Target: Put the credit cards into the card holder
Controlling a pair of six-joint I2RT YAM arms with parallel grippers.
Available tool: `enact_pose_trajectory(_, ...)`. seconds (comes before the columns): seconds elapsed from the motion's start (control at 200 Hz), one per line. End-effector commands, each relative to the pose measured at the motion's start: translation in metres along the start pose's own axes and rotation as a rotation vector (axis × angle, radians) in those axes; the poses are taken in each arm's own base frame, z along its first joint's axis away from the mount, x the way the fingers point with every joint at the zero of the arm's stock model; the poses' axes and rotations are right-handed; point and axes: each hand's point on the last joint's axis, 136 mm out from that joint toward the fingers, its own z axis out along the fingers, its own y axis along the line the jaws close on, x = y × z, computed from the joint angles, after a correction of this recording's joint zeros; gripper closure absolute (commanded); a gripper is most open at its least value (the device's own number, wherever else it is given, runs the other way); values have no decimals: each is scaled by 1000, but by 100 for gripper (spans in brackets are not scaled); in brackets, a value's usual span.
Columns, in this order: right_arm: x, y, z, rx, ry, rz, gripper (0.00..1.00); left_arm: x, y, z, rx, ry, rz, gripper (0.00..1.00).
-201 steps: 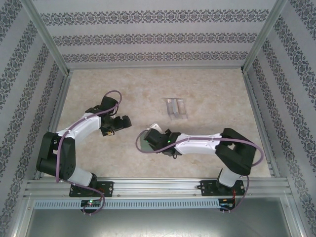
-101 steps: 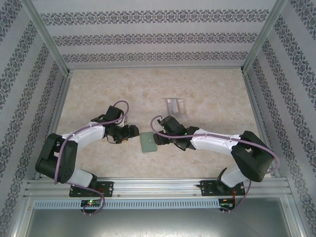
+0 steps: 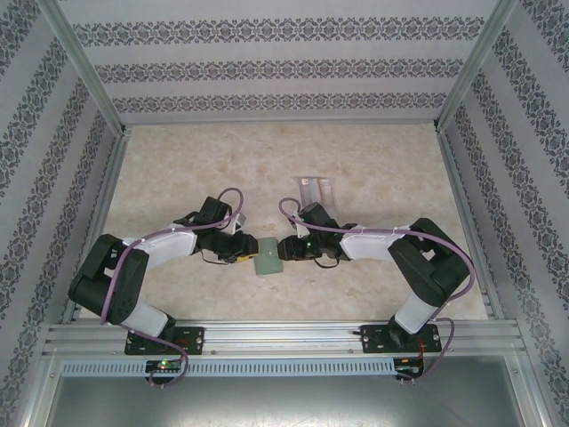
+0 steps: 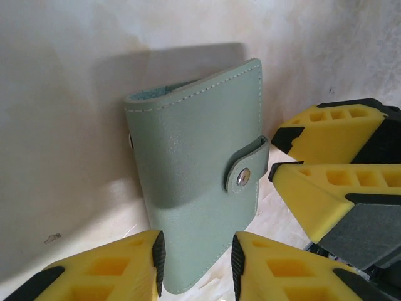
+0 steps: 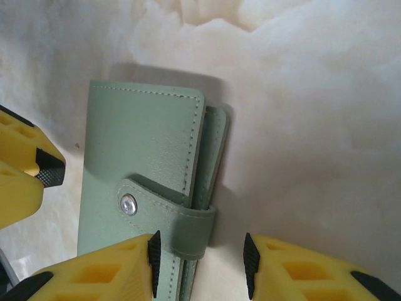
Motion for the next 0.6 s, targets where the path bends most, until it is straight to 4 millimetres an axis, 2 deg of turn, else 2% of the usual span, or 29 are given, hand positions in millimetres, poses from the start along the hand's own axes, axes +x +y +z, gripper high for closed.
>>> enact_pose_trajectory(0.0, 4, 10, 4, -54, 12, 10, 59, 5, 4, 2, -9, -6, -1, 62)
enact_pose_trajectory(0.215, 7, 12, 11, -71, 29, 12, 61, 0, 7, 16, 18, 10, -19, 63)
enact_pose_trajectory(0.475, 9, 13, 17, -88, 49, 21, 62, -6, -2, 24, 81, 17, -25, 62)
enact_pose_trajectory(0.595, 10, 15, 23, -95, 62, 13, 67, -5, -5, 27, 107, 36, -22, 62)
